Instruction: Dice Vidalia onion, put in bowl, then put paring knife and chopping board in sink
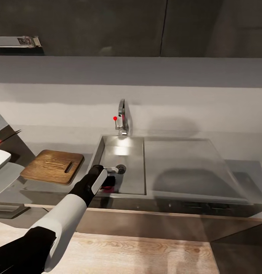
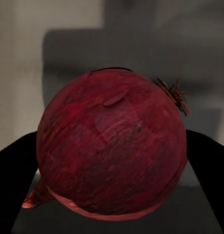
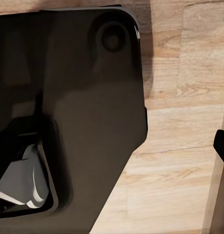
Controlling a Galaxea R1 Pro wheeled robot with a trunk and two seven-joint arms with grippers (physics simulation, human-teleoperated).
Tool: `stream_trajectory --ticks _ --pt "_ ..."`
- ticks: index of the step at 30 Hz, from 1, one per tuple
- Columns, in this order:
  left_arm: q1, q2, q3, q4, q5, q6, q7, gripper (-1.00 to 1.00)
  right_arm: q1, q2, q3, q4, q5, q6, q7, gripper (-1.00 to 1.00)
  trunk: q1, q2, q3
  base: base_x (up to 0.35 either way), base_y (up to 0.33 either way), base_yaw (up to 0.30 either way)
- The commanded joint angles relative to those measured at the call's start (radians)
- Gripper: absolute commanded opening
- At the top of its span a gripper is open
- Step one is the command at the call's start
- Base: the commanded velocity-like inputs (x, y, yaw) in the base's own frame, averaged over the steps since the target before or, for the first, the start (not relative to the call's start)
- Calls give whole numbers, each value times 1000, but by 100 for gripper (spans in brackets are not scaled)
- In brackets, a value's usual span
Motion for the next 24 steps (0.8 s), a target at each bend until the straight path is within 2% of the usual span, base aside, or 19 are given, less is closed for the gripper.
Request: stream_trajectory --ticks 1,14,21,24 --pt "-1 0 -4 0 8 3 9 -100 -1 0 -7 0 11 -2 -5 100 0 -1 -1 0 0 0" --pt "-1 -1 0 -7 8 4 8 -100 -1 0 -6 0 11 -3 -5 100 0 -1 -1 0 0 0" --pt "-1 -1 1 -13 8 4 8 -100 -1 0 -6 0 11 -3 -5 100 0 -1 8 0 0 0" --pt "-1 -2 1 -44 9 6 8 -100 -1 0 -7 0 11 -3 -5 100 0 -1 12 0 0 0"
